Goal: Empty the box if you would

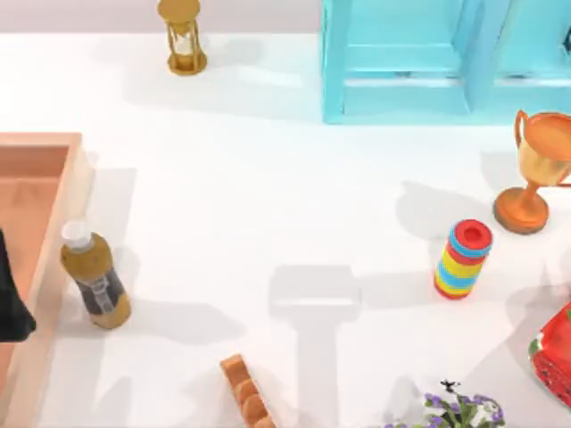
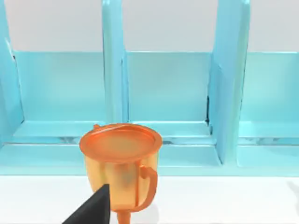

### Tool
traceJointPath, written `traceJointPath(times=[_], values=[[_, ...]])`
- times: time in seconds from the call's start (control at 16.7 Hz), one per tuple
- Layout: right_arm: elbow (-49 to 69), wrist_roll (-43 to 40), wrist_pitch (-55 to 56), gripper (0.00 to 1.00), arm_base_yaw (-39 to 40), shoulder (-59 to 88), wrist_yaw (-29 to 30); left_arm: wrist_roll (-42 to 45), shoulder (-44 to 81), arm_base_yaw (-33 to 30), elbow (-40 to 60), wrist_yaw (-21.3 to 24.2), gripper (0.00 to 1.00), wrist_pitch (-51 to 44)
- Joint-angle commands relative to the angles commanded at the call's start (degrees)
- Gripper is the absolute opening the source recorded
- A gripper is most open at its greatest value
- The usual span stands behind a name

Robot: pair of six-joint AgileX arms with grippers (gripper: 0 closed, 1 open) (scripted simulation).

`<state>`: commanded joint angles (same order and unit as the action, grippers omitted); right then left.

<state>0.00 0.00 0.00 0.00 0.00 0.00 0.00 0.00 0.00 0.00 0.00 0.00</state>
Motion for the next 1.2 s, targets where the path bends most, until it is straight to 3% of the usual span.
traceJointPath(times=[0.24, 0.42, 1.2], values=[[0.0, 0.0, 0.0, 1.0, 0.0, 0.0, 0.0, 0.59, 1.89, 0.59, 1.88, -0.02, 1.0, -1.85], [0.0, 0.0, 0.0, 1.0, 0.0, 0.0, 0.0, 2.69, 9.22, 2.51, 8.87, 0.05, 1.0, -8.54], [0.0, 0.0, 0.0, 1.0, 0.0, 0.0, 0.0, 17.05, 72.82, 16.16, 56.7, 0.08, 1.0, -56.95]])
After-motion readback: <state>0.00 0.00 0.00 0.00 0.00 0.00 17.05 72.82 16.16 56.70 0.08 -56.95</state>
